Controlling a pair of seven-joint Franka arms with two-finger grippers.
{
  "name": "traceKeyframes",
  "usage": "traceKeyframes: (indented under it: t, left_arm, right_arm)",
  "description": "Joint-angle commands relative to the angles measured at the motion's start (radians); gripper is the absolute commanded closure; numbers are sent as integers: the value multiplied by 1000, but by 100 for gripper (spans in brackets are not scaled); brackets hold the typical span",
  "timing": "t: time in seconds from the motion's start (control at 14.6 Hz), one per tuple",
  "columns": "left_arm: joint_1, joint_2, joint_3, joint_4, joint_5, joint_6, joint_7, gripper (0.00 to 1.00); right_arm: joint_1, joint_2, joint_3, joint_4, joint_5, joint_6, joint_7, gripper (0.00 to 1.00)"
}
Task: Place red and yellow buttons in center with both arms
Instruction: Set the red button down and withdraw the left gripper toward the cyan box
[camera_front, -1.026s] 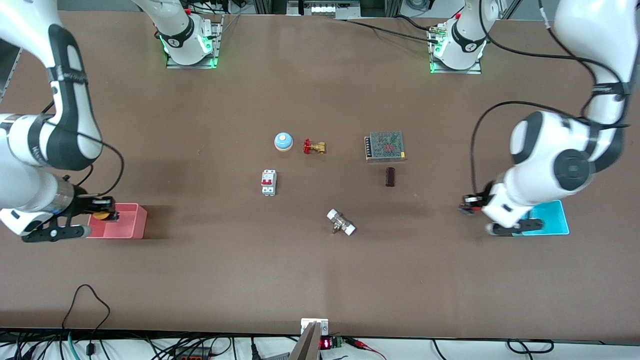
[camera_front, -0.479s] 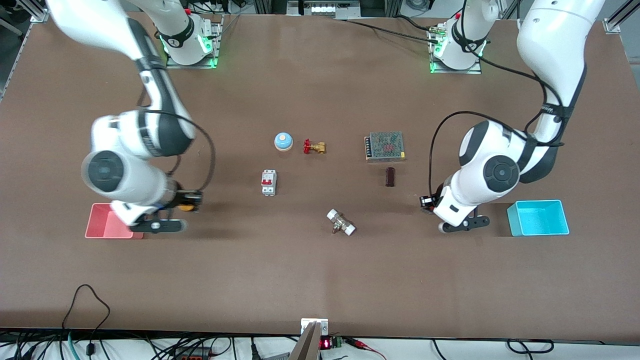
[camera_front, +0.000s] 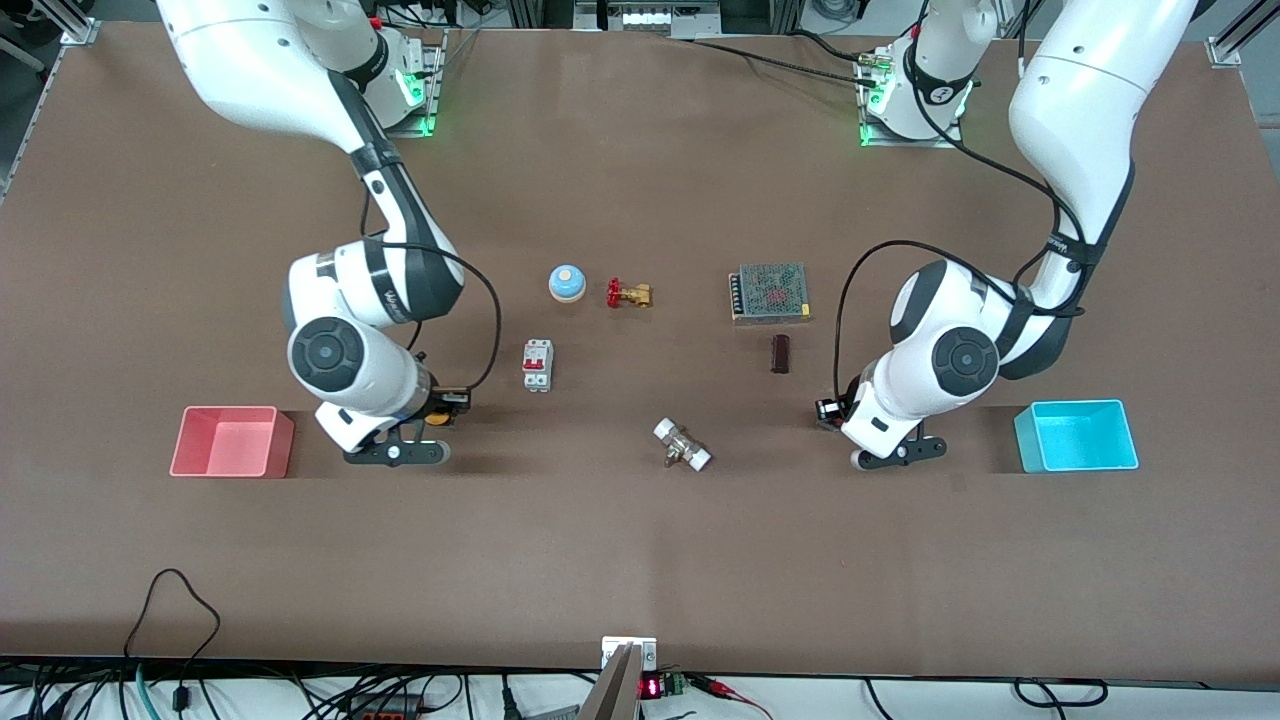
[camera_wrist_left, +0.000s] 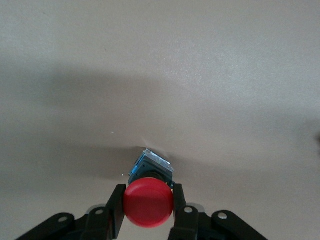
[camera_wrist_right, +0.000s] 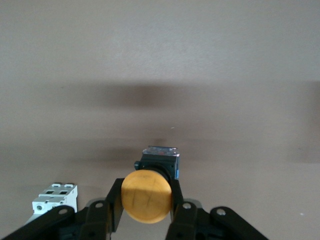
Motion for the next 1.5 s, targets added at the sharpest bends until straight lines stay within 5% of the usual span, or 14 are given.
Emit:
traceKeyframes:
  t: [0.0,0.21,0.55,0.68,0.82,1.44]
  left_arm:
    - [-5,-2,2,6,24,7,-28,56]
    - [3,-20,7,18,24,3,-26,29]
    - [59,-127,11,20,26,-48,10,13]
    - [102,-187,10,20,26,-94,87,11]
    - [136,-242,8,20,26,-138,151,11]
    - [260,-437,5,20,18,-273,383,4]
  right_arm:
    - [18,18,-9,2,20,27,13,80]
    - [33,50,-9,0,33,75,16,80]
    - [39,75,-9,-3,33,101,16,79]
    - [39,81,-9,-8,34,115,18,54]
    - [39,80,-9,-8,40,118,21,0]
    - [24,-57,-23,-1,42,50,7,0]
